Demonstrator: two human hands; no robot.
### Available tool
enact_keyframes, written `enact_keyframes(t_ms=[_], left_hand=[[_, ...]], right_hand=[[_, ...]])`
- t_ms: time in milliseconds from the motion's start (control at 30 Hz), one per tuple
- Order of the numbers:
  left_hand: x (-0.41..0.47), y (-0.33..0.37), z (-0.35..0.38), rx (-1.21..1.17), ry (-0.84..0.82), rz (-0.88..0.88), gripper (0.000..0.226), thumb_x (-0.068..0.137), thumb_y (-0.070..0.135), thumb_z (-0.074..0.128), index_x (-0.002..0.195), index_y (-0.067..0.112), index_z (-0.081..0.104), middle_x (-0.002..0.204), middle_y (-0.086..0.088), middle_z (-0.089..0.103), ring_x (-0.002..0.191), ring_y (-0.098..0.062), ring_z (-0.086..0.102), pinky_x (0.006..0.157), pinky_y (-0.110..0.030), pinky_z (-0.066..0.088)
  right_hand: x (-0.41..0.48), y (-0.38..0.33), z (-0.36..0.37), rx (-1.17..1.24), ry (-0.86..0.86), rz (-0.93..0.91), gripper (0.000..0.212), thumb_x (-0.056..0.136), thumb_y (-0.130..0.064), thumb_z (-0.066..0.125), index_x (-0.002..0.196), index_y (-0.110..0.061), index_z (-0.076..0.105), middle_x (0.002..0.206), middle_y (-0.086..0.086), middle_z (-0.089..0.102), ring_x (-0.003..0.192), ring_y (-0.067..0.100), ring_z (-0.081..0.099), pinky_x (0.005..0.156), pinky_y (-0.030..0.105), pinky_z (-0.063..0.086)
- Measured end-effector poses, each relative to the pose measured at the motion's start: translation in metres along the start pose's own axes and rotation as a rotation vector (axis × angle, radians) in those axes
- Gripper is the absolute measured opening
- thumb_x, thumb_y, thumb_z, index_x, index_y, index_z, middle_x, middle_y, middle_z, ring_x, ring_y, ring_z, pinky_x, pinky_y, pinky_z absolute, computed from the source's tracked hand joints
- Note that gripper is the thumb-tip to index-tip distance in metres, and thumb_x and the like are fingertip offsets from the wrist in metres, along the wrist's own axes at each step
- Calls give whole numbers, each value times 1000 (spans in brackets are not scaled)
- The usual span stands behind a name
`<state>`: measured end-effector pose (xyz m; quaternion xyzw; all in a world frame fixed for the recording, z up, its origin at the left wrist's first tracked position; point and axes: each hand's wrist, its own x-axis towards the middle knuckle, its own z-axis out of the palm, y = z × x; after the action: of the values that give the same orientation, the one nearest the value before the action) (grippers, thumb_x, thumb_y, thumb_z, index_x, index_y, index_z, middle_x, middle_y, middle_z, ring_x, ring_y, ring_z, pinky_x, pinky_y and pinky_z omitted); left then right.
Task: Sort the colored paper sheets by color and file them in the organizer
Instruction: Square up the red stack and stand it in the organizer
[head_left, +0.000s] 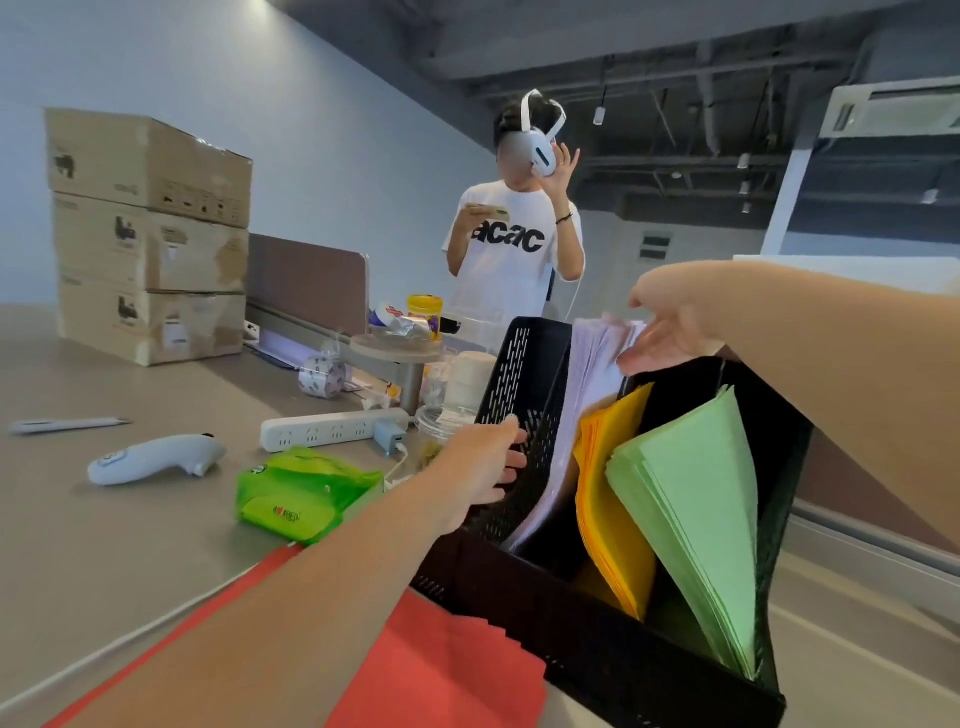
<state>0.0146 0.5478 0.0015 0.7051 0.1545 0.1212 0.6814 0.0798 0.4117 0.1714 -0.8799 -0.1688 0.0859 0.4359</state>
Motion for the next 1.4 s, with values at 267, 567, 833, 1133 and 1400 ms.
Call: enact_keyframes(t_ms=[267, 567, 833, 1133, 1400], left_hand=[[-109, -40, -85, 988, 301, -39, 28, 89, 41, 50, 84, 19, 67, 92, -7, 62, 90, -20, 58, 74, -27, 39], [-201, -100, -117, 1266, 266, -307, 59, 98, 54, 27, 129, 13, 57, 137, -15, 52, 126, -28, 49, 104, -32, 38], [-226, -101, -100, 1239, 237, -332, 59, 98, 54, 30, 139, 17, 47, 142, -17, 42, 130, -30, 44, 105, -32, 35], [-251, -87, -101, 970, 344, -494, 43, 81, 30, 73, 112, 4, 61, 89, -6, 60, 61, -18, 62, 47, -24, 46], [-267, -90, -76, 663, 341, -470, 32, 79, 9, 75, 107, 0, 62, 103, -17, 65, 87, -29, 62, 74, -34, 49]], right_hand=[[-102, 52, 27, 322, 68, -20, 11, 91, -4, 44, 99, -2, 52, 75, 15, 59, 59, 25, 58, 52, 29, 53], [-204, 178, 133, 904, -425, 600, 43, 94, -11, 31, 127, 11, 46, 95, 34, 49, 116, 53, 44, 106, 40, 34], [-202, 176, 169, 662, -406, 564, 19, 84, -12, 62, 73, -9, 46, 68, 8, 47, 57, 20, 46, 56, 27, 39], [-209, 169, 166, 568, -322, 420, 7, 86, -6, 63, 88, -1, 58, 78, 16, 60, 63, 26, 59, 56, 32, 53], [-227, 202, 152, 453, -410, 385, 14, 81, 1, 59, 94, 0, 64, 72, 19, 69, 57, 29, 65, 61, 37, 55]])
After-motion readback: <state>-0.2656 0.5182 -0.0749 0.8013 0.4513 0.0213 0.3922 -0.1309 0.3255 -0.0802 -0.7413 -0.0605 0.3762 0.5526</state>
